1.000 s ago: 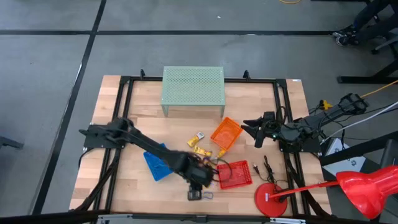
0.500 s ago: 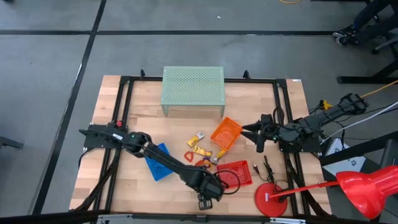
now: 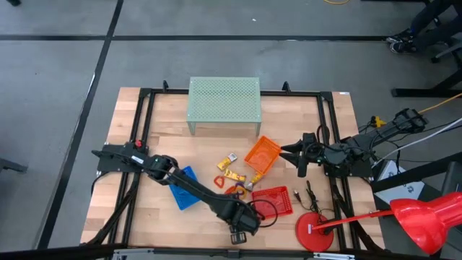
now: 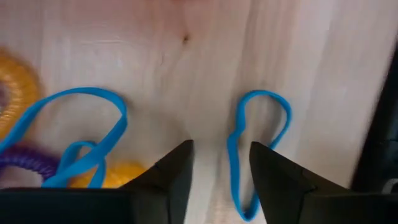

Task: Pick & Place Office Desk Supplies
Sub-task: Put the blue rubberband into the blue bin

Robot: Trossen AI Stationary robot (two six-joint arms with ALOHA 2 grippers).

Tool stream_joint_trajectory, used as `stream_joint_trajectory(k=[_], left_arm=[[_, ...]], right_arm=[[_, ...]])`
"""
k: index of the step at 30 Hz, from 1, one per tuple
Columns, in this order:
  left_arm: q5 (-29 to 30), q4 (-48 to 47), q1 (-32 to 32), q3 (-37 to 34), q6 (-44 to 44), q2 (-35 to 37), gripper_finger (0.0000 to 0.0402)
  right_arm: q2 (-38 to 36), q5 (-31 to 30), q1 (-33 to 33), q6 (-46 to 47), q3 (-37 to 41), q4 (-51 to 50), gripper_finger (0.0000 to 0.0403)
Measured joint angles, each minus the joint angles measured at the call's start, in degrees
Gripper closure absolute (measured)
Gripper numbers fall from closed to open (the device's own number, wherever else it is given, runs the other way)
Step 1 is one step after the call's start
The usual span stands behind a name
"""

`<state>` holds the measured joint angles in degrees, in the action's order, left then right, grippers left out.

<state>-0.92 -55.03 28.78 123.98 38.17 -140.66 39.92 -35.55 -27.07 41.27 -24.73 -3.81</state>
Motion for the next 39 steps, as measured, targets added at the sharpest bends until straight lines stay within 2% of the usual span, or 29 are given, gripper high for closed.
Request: stream_joint_trajectory(k=[4,8,10,14,17,25,32,39], left_arm=[[0.63,-0.42,-0.09,-0.02,-0.64,0.00,0.0299],[-2.54,-0.67,-0.31,-0.11,-0.85,0.00,0.0371],[-4.06,-0.19,-0.67,-0.15,-0.48,-0.02,0.0392],[-7.95,6.30,-1.18,-0.28,0.21,0.23,0.0399],[-8.39,10.91,-1.65,-0.32,0.24,1.83,0.0400],[-4.55,11.07,-4.40,-0.25,-2.82,7.24,0.0400],[2.73,12.32,-5.48,-0.15,-4.33,11.86,0.0400],[3.86,16.14,-7.69,-0.13,-6.57,12.96,0.0400]], right_arm=[[0.00,-1.35,0.00,0.32,0.00,-0.10,0.0224],[0.00,-2.98,0.00,0.97,0.00,-0.10,0.0225],[0.00,-3.02,0.00,1.01,0.00,-0.10,0.0225],[0.00,-3.03,-0.01,1.54,0.00,-0.09,0.0225],[0.01,-3.02,0.00,1.85,0.00,0.06,0.0225],[0.02,-3.04,-0.02,2.17,0.00,0.36,0.0225],[0.02,-3.04,-0.01,2.87,0.00,0.36,0.0225],[0.02,-4.05,0.00,3.29,0.00,0.36,0.0225]])
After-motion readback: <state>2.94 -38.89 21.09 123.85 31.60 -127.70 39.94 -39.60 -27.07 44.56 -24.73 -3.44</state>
